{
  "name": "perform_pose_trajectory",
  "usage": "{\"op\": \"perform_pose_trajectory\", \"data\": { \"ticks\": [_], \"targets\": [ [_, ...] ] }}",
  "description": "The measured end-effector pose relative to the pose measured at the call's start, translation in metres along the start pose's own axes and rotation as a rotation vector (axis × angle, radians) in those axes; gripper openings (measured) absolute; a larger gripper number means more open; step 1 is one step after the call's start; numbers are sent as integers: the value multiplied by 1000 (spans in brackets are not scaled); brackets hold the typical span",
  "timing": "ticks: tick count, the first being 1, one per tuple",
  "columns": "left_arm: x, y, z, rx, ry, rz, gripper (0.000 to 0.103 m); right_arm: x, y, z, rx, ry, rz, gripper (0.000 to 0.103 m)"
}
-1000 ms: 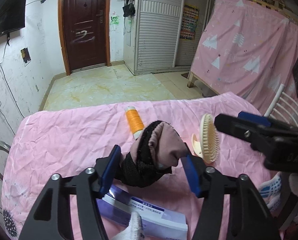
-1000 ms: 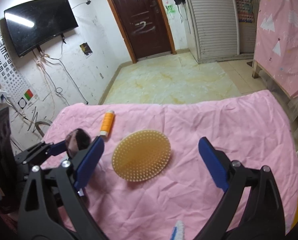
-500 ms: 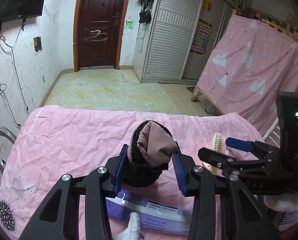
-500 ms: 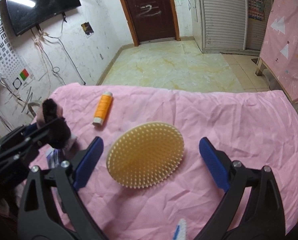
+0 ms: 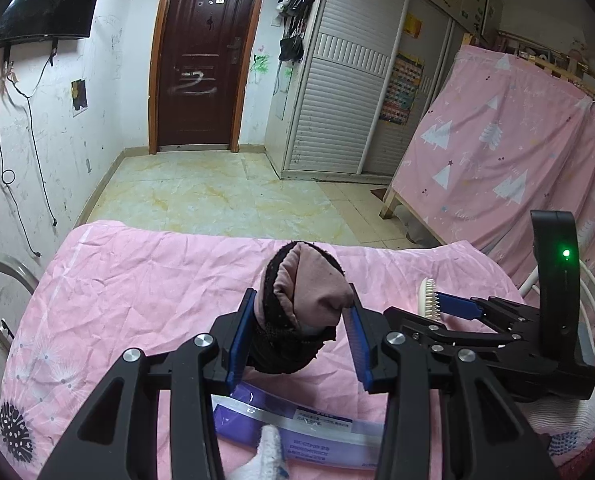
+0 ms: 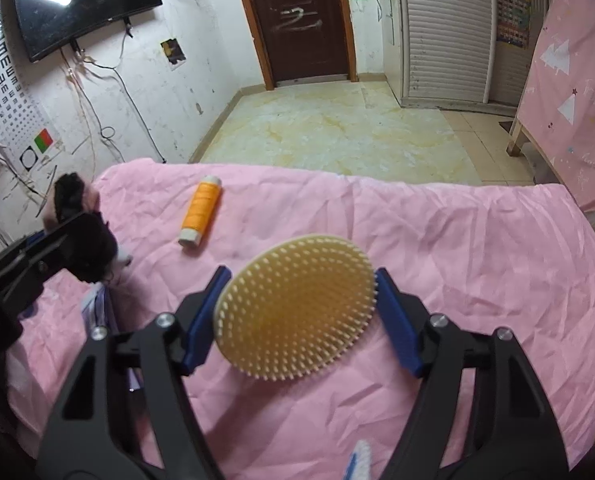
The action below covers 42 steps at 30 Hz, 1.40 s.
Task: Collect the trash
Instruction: 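Grasp the black sock with left gripper while right grasps the round tan brush, then carry sock and brush to the yellow bucket and release them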
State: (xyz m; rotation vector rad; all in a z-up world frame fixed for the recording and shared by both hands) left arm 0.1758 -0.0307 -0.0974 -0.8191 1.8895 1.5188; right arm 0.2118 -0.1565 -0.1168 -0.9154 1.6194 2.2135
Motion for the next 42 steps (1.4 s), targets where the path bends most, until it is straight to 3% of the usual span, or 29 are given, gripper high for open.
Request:
{"op": "perform_pose_trajectory", "data": {
  "ticks": [7, 20, 42],
  "targets": [
    [-2, 8, -3, -5, -7, -10, 33, -2, 26, -5, -9, -19, -57, 70],
    [-2, 37, -43, -1, -73, -36, 33, 3, 94, -41, -19, -112, -188, 70],
    [14, 56, -185, 63, -265, -46, 33, 42, 179, -146, 17, -284, -338, 70]
  ]
}}
Point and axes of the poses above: each gripper's, at about its wrist camera, not at the fingertips, and y roughly against the way its jaws point, z to its left, x to its underside, the point moved 7 cm from there along -y, roughly the way its jaws point, and after that the axes turned 1 degree about z, right-handed, at the moved point
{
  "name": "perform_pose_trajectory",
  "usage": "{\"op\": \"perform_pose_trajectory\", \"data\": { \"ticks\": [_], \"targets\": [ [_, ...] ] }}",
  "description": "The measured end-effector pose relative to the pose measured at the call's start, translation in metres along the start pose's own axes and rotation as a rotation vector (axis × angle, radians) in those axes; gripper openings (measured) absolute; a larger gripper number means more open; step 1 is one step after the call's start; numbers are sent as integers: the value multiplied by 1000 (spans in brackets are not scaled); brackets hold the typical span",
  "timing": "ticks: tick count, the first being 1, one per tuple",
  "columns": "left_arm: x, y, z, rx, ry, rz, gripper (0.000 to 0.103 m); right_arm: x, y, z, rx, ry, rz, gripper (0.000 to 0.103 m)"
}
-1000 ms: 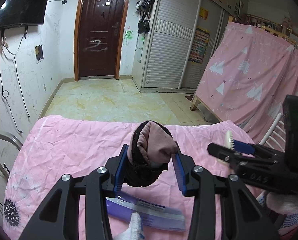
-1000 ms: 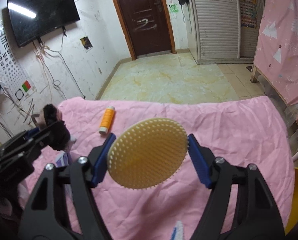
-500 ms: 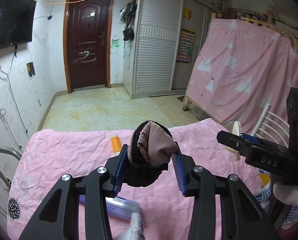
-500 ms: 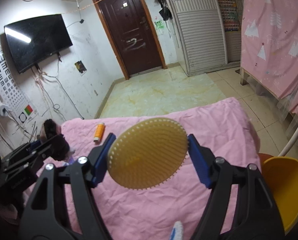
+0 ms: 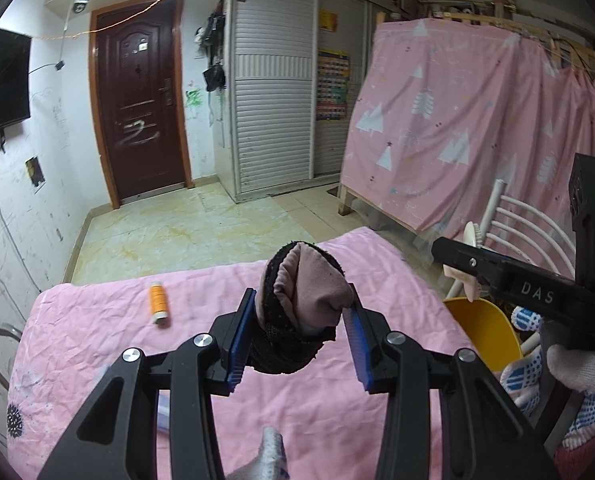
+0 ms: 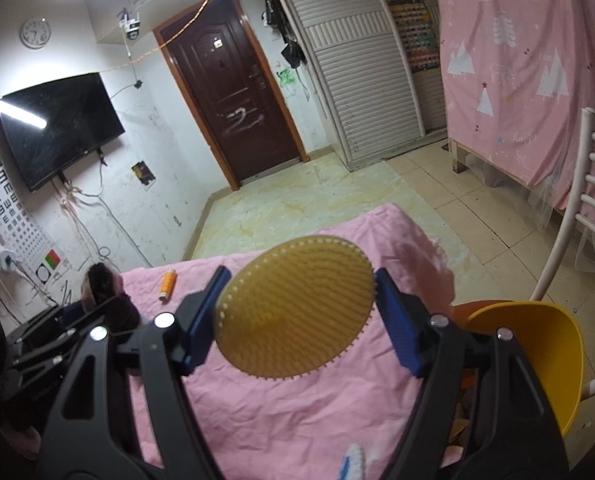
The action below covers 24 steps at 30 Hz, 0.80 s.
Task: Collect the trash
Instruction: 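Carry sock and brush to the yellow bucket and release them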
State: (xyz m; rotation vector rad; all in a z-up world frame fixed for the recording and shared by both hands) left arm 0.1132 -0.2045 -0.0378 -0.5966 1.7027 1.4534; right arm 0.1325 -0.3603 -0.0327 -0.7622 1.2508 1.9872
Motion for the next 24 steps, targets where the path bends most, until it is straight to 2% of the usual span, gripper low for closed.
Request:
{"op": "perform_pose_trajectory", "data": {
  "ticks": [13, 21, 24],
  "targets": [
    [-2, -12, -77, 52, -106, 20, 33, -1, 37, -81, 52, -117, -50, 70],
    [-2, -22, -133, 205, -120, 27, 33, 2, 55, -129, 118, -173, -85, 70],
    [-5, -27, -152, 239, -128, 23, 33, 6, 59, -148, 147, -192, -89, 70]
  ]
}}
Point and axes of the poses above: each gripper's, at about its wrist camera, not at the fingertips, and y roughly against the way its jaws point, z to its left, x to its underside, the point moved 7 cm from there along -y, roughly the way its jaws point, and after that the axes turned 1 degree about z, right-handed, at the moved point
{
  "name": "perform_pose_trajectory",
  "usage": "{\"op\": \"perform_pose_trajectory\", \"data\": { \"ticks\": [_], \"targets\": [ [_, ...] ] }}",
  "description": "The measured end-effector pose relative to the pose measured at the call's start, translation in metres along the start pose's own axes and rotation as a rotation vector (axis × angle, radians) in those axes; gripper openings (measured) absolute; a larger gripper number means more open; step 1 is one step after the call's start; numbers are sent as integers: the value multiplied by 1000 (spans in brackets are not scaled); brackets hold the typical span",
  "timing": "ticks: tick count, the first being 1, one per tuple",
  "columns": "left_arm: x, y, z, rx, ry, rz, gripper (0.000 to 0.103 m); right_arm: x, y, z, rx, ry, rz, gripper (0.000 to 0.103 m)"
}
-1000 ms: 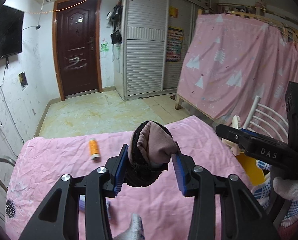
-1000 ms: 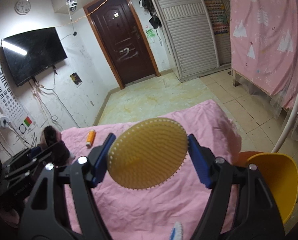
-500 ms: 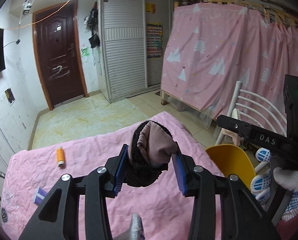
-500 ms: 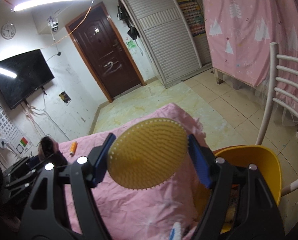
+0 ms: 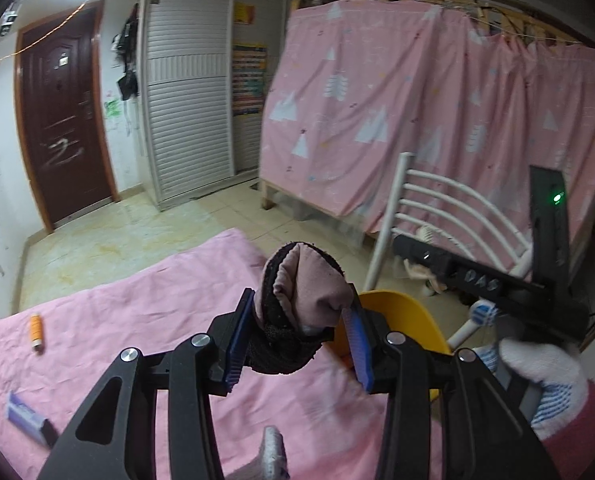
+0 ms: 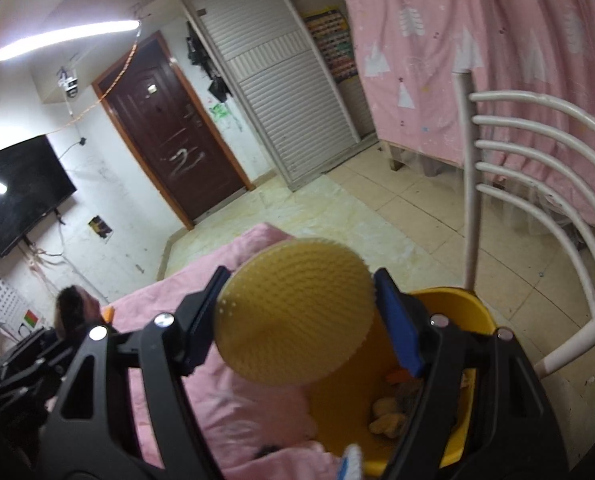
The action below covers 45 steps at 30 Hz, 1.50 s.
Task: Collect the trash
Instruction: 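Carry sock and brush to the yellow bucket and release them, then move both tools back over the toothpaste box and thread spool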
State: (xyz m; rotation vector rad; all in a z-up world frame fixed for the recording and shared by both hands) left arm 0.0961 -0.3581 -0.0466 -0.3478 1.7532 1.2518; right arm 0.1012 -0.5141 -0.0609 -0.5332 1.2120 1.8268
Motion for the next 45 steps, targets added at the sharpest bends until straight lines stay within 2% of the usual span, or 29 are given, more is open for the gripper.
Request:
{"op": "perform_pose_trajectory", "data": {
  "ticks": [8, 14, 17, 19, 21, 24, 29, 35, 45],
  "targets": [
    [-8, -37, -42, 46, -29, 27, 34, 6, -6, -42, 53, -40, 6, 70],
    [-7, -60, -70, 79, -65, 50, 34, 7, -4, -76, 69, -118, -13, 70],
    [-8, -70, -82, 115, -72, 62, 44, 7, 3, -92, 81, -162, -29, 70],
    [-8, -73, -87, 121, -79, 60, 60, 7, 7, -97, 88, -174, -33, 70],
    [-7, -74, -90, 123, -78, 59, 66, 7, 10, -98, 94, -174, -32, 70],
    [-5, -74, -90, 122, -85, 60, 67, 9, 12, -95, 97, -162, -26, 70],
    [-6, -65, -78, 110, -64, 56, 68, 8, 9, -81, 85, -142, -20, 75],
    [-8, -42, -44, 82, -10, 26, 70, 6, 4, -48, 63, -87, -6, 76],
    [-2, 0, 33, -15, 76, -13, 71, 12, -16, 25, 17, 18, 34, 76]
  ]
}}
Point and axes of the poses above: each gripper's, at about its wrist camera, not at the fingertips, and y roughly against the way its jaws point, z to its left, x to its underside, the point moved 7 cm from there along -y, roughly the way its jaws point, and after that the axes turned 1 degree about z, right-handed, at the moved point
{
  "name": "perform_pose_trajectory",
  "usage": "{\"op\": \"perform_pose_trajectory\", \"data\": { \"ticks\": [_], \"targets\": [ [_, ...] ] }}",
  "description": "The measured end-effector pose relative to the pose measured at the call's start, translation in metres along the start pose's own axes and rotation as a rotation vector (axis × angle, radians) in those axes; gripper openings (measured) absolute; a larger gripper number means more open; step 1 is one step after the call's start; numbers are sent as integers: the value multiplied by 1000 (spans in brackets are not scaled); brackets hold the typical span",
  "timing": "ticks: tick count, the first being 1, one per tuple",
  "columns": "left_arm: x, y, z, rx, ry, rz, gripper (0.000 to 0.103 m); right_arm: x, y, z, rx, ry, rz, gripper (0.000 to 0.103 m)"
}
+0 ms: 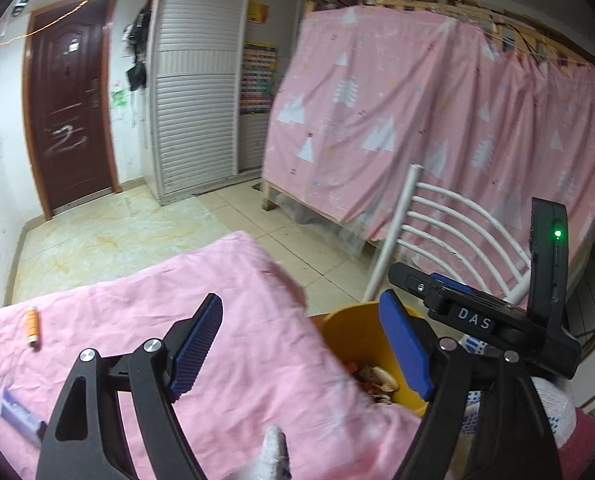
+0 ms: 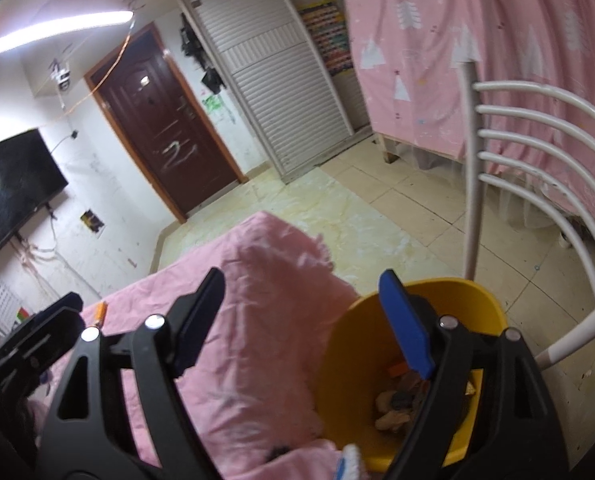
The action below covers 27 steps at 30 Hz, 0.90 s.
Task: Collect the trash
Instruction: 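Move both tools back over the toothpaste box and thread spool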
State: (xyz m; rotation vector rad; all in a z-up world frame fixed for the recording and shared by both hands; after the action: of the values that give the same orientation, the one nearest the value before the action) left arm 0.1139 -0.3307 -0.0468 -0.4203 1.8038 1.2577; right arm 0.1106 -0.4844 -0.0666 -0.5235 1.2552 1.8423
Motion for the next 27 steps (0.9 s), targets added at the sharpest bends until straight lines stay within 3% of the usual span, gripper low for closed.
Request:
{"op": "perform_pose_trajectory", "data": {
  "ticks": [8, 15, 27],
  "targets": [
    [13, 29, 65, -72, 45, -2, 74, 11, -21, 60, -47, 74, 39, 77],
    [30, 51, 107, -127, 37, 13, 83, 25, -39, 111, -87, 144, 80, 82],
    [57, 87, 182, -189, 11, 20, 84, 47, -65, 189, -119, 268, 139, 82]
  ]
}}
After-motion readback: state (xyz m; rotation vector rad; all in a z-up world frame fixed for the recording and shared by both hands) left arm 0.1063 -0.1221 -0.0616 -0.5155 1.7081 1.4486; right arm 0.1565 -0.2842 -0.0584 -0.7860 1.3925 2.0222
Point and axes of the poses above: each gripper's, at about its wrist camera, not at the fingertips, and y roughly against the way its jaws point, z to its left, x to its underside, the point moved 7 cm from there along -y, roughly the way its jaws point, and after that the axes turned 1 degree about z, right-handed, at the moved point
